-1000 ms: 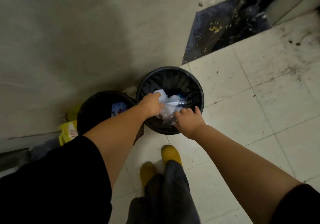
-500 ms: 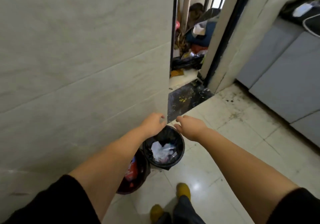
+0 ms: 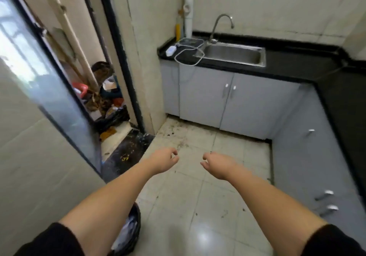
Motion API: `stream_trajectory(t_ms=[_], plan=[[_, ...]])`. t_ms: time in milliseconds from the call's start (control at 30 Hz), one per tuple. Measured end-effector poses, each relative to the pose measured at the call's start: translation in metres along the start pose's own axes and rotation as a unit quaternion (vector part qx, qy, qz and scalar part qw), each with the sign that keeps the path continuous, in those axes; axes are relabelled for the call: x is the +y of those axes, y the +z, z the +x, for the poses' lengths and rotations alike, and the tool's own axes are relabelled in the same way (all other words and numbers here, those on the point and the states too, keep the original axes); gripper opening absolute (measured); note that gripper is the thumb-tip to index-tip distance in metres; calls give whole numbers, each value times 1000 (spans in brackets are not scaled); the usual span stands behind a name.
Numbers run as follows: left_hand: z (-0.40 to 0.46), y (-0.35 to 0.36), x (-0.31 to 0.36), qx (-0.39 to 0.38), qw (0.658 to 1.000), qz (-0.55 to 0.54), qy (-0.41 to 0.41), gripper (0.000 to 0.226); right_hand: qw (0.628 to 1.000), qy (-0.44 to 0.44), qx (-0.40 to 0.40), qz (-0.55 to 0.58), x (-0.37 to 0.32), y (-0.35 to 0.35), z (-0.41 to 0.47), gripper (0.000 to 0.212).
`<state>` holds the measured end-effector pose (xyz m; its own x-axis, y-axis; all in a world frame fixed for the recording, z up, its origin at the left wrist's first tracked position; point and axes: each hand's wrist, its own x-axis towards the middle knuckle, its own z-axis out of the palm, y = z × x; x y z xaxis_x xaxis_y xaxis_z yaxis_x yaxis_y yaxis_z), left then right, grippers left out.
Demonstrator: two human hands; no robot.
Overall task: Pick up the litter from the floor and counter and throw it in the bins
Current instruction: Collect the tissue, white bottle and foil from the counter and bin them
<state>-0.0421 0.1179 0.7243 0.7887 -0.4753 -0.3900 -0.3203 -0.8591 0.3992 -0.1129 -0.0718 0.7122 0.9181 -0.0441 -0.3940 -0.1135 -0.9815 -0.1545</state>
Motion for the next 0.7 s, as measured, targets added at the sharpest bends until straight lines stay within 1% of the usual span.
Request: stream_trajectory(t_ms=[167,267,367,467,567,700], plan=[[78,27,170,-18,995,14,101,36,992,116,38,35,171,-28,-41,43],[112,52,274,-25,985,26,168,35,979,190,47,54,267,-39,-80,41],[135,79,367,-51,970,43,234,36,962,258,58,73,349,-41,-121,39],[152,107,444,-90,949,77,293,37,936,328,77,103,413,-34,-159,38],[170,138,510,-132,921,121,345,38,905,391,90,138,460,-24,-194,39],[195,183,592,-178,876,170,415,39,852,478,112,181,521,-12,-232,38]])
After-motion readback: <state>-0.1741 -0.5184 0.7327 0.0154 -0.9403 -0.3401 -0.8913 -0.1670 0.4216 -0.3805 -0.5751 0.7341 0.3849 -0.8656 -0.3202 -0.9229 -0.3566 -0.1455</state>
